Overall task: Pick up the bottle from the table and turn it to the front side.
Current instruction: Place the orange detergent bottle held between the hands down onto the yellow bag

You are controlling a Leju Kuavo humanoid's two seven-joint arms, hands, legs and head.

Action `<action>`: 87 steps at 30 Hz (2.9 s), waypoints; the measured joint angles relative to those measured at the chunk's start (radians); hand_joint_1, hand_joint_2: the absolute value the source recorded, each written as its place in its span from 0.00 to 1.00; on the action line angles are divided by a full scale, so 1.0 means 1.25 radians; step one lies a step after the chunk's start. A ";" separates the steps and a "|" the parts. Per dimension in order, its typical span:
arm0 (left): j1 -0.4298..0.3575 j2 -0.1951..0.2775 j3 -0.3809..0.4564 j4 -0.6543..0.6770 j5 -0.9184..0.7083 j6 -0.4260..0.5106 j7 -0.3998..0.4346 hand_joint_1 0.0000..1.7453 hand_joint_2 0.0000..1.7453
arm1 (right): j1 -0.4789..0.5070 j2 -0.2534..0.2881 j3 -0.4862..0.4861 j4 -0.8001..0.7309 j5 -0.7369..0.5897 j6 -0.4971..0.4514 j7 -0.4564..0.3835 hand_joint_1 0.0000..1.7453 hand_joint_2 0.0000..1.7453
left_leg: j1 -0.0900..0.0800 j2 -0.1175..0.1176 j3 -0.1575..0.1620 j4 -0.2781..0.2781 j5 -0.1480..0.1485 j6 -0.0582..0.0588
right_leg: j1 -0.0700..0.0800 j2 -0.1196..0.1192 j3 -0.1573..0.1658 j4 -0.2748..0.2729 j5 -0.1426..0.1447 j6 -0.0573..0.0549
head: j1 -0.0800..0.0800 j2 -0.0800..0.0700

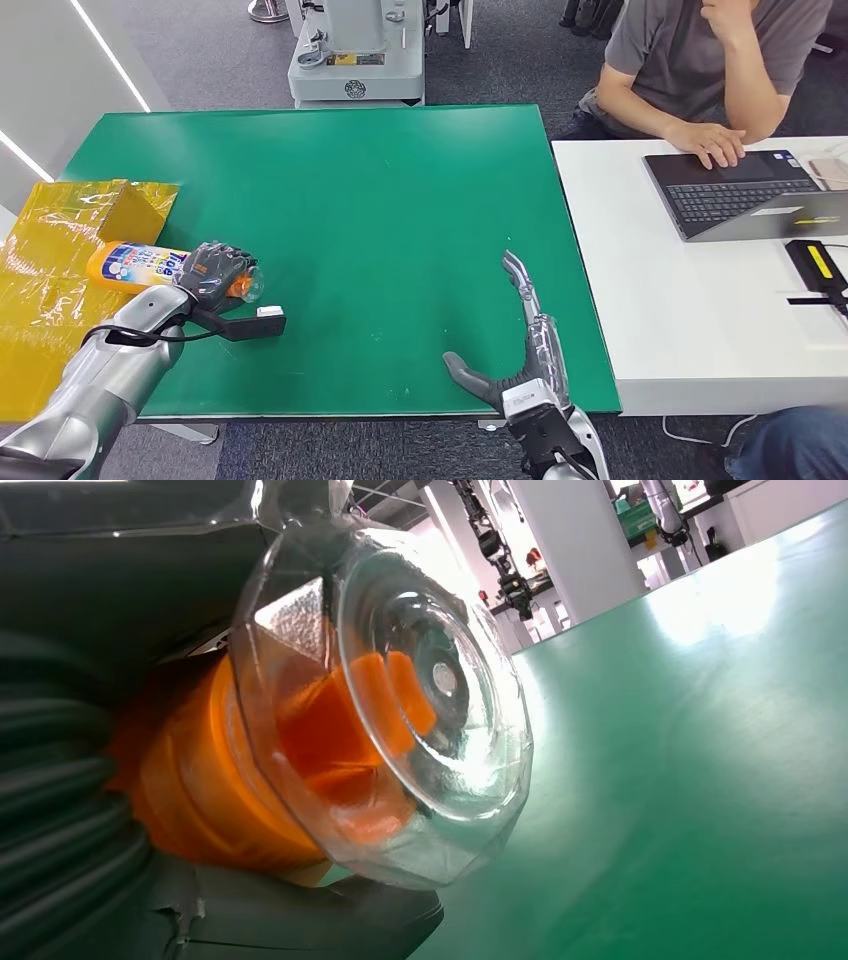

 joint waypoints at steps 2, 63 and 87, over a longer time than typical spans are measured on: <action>0.000 0.000 0.000 0.000 0.000 0.000 0.000 1.00 1.00 | 0.000 0.000 0.000 0.000 0.000 0.000 0.000 0.00 1.00 | 0.000 0.000 0.000 0.000 0.000 0.000 | 0.000 0.000 0.000 0.000 0.000 0.000 | 0.000 0.000; 0.000 0.000 0.000 0.000 0.000 0.000 0.000 1.00 1.00 | 0.000 0.000 0.000 0.000 0.000 0.000 0.000 0.00 1.00 | 0.000 0.000 0.000 0.000 0.000 0.000 | 0.000 0.000 0.000 0.000 0.000 0.000 | 0.000 0.000; 0.000 0.000 0.000 0.000 0.000 0.000 0.000 1.00 1.00 | 0.000 0.000 0.000 0.000 0.000 0.000 0.000 0.00 1.00 | 0.000 0.000 0.000 0.000 0.000 0.000 | 0.000 0.000 0.000 0.000 0.000 0.000 | 0.000 0.000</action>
